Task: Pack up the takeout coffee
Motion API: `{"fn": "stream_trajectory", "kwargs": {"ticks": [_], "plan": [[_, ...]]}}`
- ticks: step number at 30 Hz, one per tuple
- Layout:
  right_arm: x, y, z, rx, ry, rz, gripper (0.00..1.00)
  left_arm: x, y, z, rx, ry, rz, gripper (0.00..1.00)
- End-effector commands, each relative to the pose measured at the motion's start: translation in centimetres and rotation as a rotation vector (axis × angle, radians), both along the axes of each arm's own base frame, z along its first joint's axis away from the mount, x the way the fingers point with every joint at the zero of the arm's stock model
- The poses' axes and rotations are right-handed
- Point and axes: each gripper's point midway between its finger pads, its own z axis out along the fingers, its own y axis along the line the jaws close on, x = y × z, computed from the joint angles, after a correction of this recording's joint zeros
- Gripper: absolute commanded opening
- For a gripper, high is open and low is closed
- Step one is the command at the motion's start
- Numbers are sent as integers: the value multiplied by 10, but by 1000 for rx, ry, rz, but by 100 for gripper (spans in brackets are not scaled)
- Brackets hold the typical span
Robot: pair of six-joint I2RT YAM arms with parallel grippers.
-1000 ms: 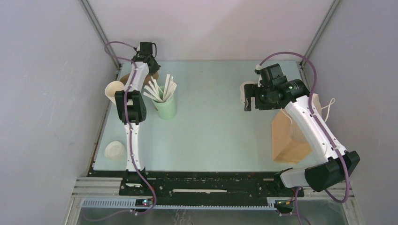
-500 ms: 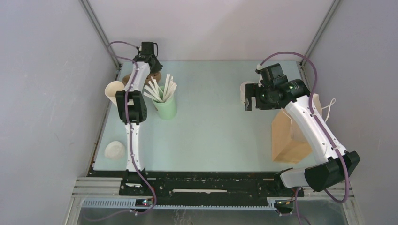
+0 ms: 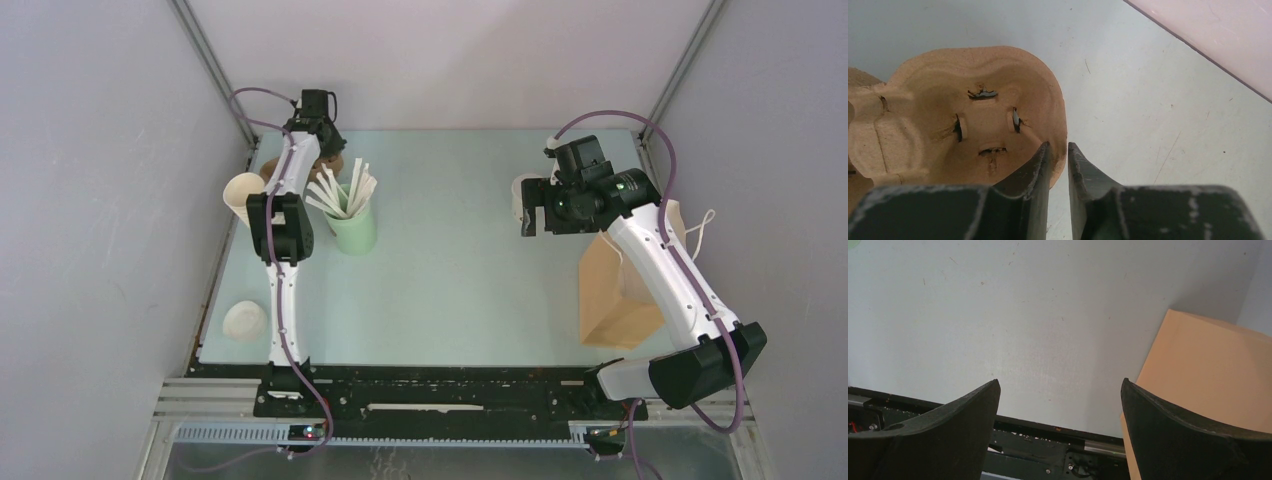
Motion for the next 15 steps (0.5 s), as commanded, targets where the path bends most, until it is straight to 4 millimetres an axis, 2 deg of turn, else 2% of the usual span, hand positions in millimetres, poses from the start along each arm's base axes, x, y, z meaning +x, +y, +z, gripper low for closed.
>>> {"fn": "stream_trajectory", "kwargs": {"ticks": [1, 6, 11, 15], "plan": [[3, 0, 9, 17, -34, -2, 100, -1, 2, 18, 28, -25, -5, 27], [2, 0, 9, 18, -32, -1, 100, -4, 0, 11, 24, -8, -9, 27], [3, 0, 9, 17, -33, -3, 100, -3, 1, 19, 40, -23, -8, 21], [3, 0, 10, 17, -36, -3, 100, -2, 3, 30, 48, -45, -3, 19]]}}
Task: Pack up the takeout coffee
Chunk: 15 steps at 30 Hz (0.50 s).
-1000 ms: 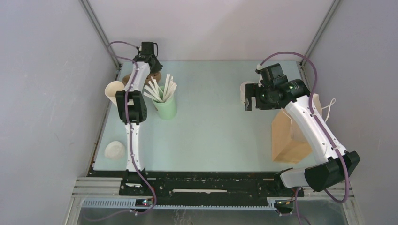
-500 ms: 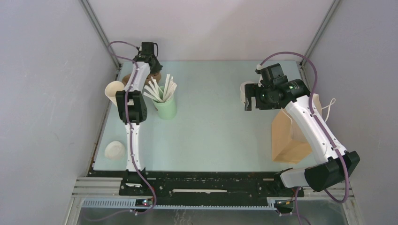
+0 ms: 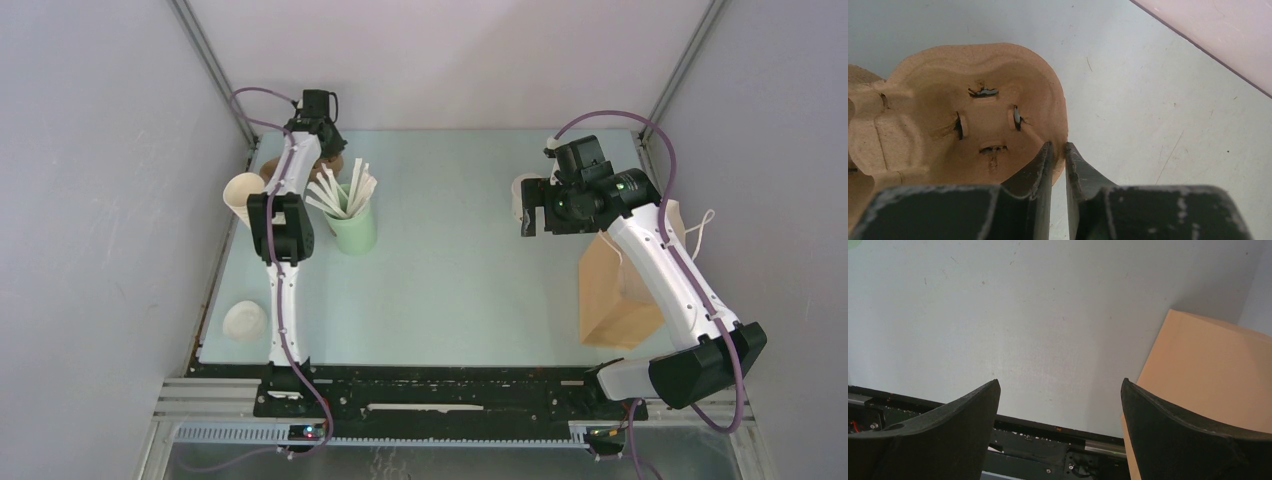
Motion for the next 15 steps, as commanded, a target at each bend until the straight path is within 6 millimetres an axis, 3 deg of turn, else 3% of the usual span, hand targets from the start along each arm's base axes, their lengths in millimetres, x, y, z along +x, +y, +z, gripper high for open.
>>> {"fn": "stream_trajectory", "kwargs": {"ticks": [1, 15], "plan": [[4, -1, 10, 13, -38, -7, 100, 0, 4, 35, 43, -60, -3, 18], [3, -3, 13, 12, -50, -9, 100, -6, 10, 80, 66, -127, -3, 18]]}}
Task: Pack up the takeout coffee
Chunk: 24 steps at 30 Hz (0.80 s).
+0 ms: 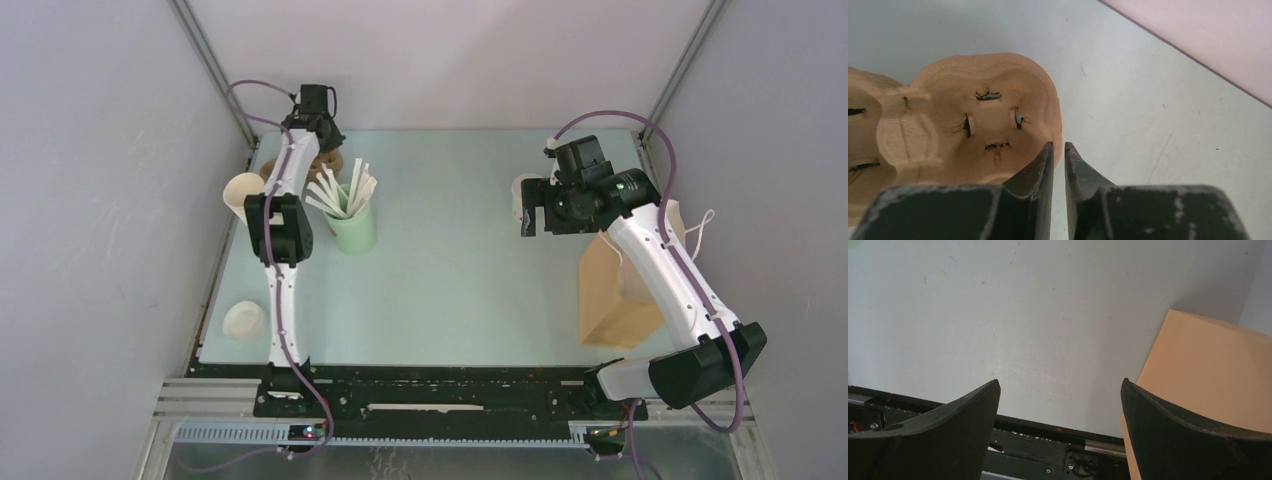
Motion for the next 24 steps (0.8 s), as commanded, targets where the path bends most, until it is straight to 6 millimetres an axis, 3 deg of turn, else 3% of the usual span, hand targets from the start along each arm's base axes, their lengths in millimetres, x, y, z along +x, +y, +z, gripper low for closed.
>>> {"fn": "stream_trajectory", "kwargs": {"ticks": [1, 5, 11, 24], "plan": [[2, -2, 14, 12, -50, -8, 99, -7, 8, 66, 37, -104, 3, 18], [2, -3, 14, 12, -53, -7, 100, -8, 9, 70, 39, -108, -1, 16], [2, -2, 15, 16, -55, -6, 100, -8, 5, 42, 14, -54, -4, 40], [4, -1, 14, 16, -47, -5, 99, -18, -2, 1, 38, 54, -39, 42]]}}
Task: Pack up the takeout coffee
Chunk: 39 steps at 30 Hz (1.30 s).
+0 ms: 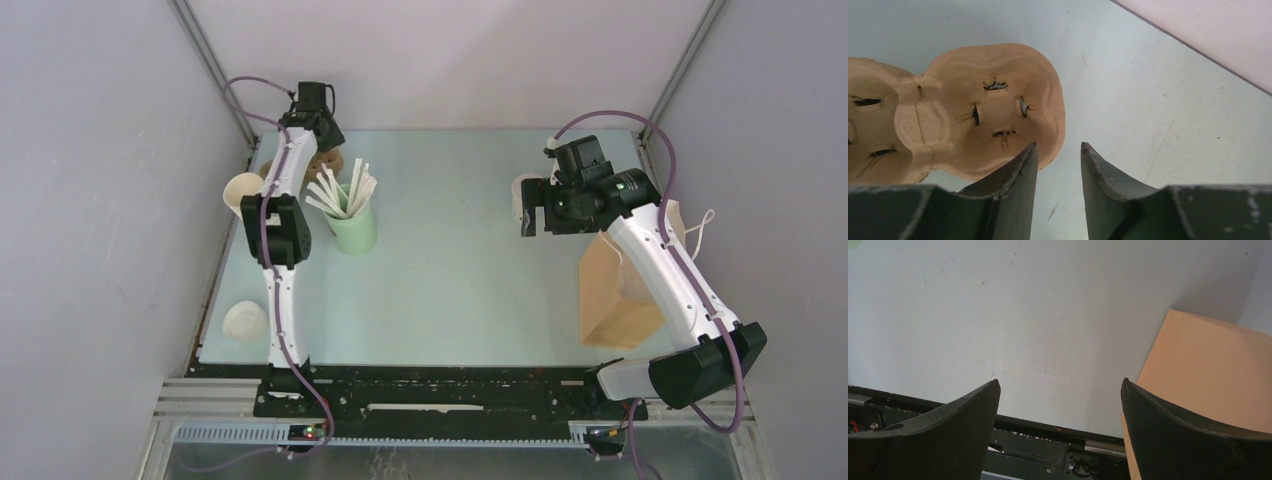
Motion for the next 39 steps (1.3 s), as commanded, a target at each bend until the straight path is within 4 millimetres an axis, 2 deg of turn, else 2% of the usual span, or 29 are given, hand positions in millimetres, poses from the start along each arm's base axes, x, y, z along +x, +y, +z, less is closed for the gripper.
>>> {"fn": "stream_trajectory", "kwargs": {"ticks": [1, 8, 13, 25, 33, 39], "plan": [[4, -1, 14, 16, -48, -5, 99, -9, -2, -23, 22, 66, -22, 42], [4, -1, 14, 16, -47, -5, 100, -10, -4, -31, 8, 83, -23, 41], [4, -1, 13, 15, -45, -5, 100, -12, -3, -37, 12, 102, -20, 34], [4, -1, 12, 15, -42, -6, 99, -8, -5, -43, 3, 103, -28, 34], [4, -1, 12, 12, -44, -5, 100, -4, -2, -27, 24, 67, -24, 22], [4, -2, 13, 10, -47, -6, 100, -2, 1, -5, 43, 25, -26, 14]]}}
